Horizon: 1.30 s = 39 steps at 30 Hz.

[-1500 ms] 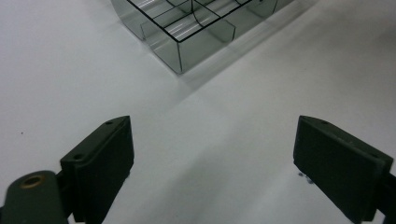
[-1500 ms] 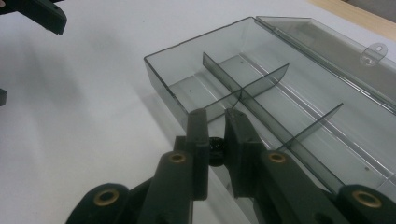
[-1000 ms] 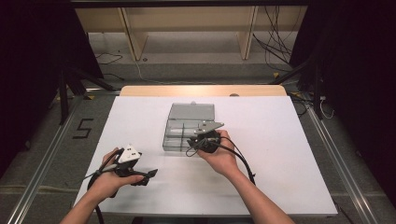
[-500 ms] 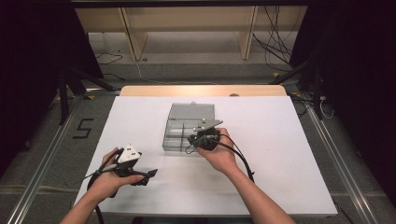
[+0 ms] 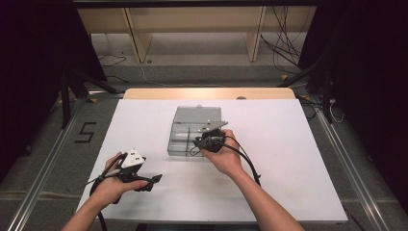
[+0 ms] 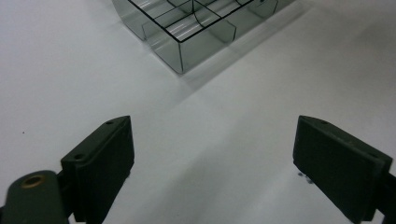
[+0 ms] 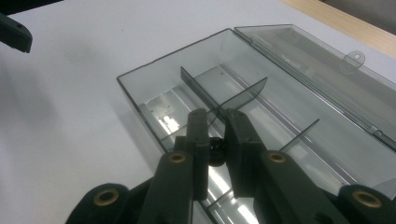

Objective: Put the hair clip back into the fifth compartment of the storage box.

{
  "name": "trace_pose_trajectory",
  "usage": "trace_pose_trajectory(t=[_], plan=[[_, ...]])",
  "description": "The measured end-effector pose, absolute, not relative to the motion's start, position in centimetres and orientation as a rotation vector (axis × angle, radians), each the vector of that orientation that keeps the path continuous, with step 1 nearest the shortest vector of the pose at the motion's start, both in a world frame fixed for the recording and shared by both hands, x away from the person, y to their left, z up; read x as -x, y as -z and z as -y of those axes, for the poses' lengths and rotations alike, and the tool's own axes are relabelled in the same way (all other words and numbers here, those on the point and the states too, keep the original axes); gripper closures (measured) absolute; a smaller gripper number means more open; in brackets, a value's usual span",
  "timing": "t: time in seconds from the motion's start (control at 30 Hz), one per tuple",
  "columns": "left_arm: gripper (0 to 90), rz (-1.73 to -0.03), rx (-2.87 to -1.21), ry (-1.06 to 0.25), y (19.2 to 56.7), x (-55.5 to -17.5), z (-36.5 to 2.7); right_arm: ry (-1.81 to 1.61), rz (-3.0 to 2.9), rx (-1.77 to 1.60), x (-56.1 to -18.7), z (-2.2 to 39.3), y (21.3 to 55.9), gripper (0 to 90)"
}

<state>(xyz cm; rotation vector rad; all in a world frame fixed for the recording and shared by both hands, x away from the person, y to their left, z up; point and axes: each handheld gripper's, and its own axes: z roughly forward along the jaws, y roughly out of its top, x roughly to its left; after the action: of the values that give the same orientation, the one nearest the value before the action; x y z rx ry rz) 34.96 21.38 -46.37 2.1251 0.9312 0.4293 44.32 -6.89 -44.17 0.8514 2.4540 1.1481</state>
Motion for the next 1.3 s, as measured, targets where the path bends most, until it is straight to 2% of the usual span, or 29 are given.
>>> trace_pose_trajectory(t=[1.3], plan=[[12.1,-0.929,-2.127,-0.429,46.4,-34.9,-21.4,-1.102,-2.472,-0.896,-45.8,5.7,44.5,80.9]])
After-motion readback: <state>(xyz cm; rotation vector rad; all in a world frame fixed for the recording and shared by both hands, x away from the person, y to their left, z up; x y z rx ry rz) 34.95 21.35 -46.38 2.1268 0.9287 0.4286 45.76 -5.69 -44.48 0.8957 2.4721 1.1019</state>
